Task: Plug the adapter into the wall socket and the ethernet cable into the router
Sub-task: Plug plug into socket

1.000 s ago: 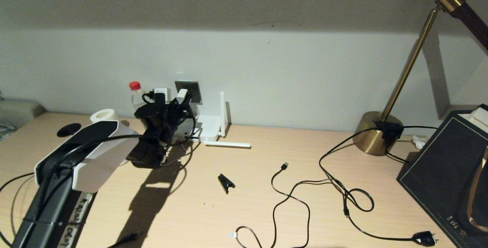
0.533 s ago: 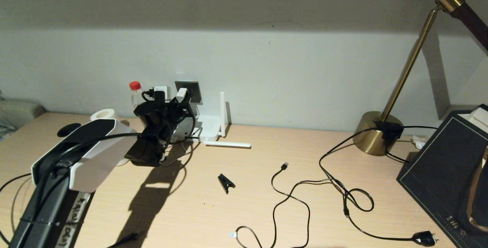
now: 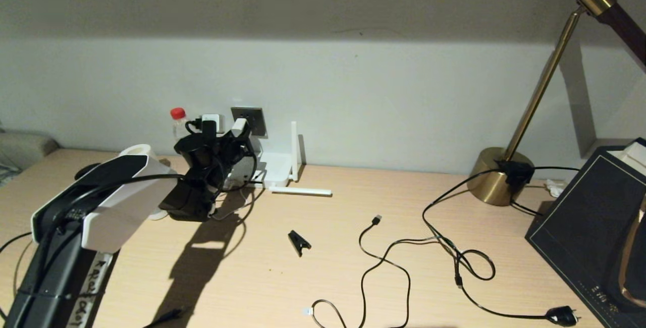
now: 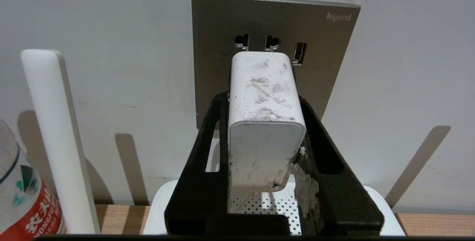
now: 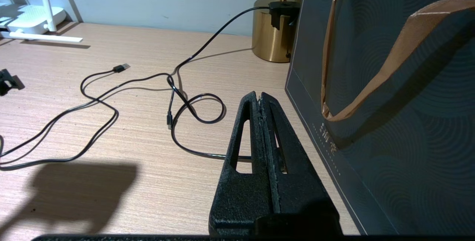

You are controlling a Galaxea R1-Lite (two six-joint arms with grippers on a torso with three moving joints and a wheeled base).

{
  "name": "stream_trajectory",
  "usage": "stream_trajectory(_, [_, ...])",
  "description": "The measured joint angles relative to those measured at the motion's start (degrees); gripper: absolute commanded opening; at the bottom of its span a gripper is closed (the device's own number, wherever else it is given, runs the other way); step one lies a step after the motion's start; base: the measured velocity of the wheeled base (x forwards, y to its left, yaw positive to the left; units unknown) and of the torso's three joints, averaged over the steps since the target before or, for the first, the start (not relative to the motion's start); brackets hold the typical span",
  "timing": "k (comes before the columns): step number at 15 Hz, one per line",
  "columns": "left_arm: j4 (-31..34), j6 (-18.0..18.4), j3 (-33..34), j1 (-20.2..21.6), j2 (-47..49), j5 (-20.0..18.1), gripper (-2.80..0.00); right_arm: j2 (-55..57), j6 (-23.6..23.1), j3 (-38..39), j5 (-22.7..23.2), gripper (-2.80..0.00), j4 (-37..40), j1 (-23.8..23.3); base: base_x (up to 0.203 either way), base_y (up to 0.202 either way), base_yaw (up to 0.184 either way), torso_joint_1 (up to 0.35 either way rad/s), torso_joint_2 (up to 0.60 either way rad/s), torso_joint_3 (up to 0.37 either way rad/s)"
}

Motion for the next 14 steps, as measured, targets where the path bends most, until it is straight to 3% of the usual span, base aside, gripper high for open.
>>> stream_trajectory(14, [1.8, 0.0, -0.1, 0.0, -0.6, 0.0, -2.8, 0.0, 0.0, 0.0, 0.0, -2.8, 0.0, 0.0, 0.0, 0.0, 0.0, 0.0, 0.0, 0.0])
